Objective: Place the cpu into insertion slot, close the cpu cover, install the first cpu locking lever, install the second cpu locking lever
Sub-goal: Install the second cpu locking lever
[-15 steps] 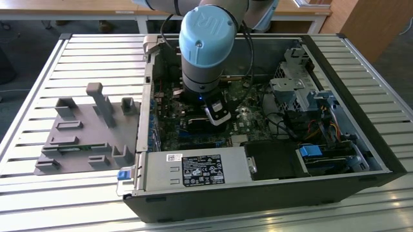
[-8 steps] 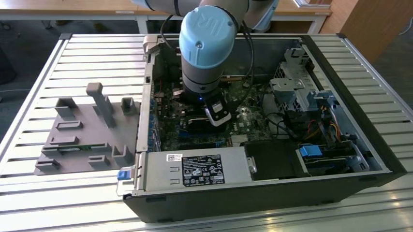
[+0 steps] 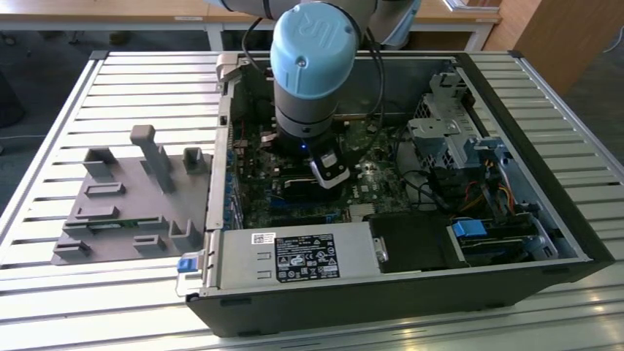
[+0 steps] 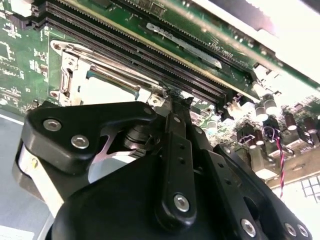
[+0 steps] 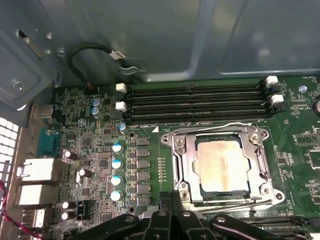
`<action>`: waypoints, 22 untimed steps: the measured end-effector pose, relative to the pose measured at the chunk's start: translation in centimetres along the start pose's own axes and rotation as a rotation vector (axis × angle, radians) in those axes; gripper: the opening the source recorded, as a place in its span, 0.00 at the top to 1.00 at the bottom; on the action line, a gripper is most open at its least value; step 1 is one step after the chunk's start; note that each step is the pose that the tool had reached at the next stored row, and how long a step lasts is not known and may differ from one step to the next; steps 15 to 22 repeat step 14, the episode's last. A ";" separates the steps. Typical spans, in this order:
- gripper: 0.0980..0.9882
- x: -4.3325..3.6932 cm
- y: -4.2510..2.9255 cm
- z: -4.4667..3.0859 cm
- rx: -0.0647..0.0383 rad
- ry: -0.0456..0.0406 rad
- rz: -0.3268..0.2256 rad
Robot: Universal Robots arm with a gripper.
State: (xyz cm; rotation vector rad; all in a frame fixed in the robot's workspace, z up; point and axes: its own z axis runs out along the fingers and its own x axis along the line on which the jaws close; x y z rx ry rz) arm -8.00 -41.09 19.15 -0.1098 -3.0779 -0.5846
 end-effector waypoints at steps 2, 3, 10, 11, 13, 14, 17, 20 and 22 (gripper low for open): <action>0.97 0.00 0.09 -0.24 0.000 0.0000 0.000; 0.97 0.01 0.18 -0.45 0.000 0.0000 0.000; 0.97 0.03 0.61 -1.54 0.000 0.0000 0.000; 0.97 0.03 0.66 -1.68 0.000 0.0000 0.000; 0.97 0.04 0.70 -1.78 0.000 0.0000 0.000; 0.97 0.03 0.70 -1.78 0.000 -0.0001 0.000; 0.97 0.03 0.70 -1.78 0.000 -0.0001 0.000; 0.97 0.03 0.70 -1.78 0.000 -0.0001 0.000; 0.97 0.03 0.70 -1.78 0.000 -0.0001 0.000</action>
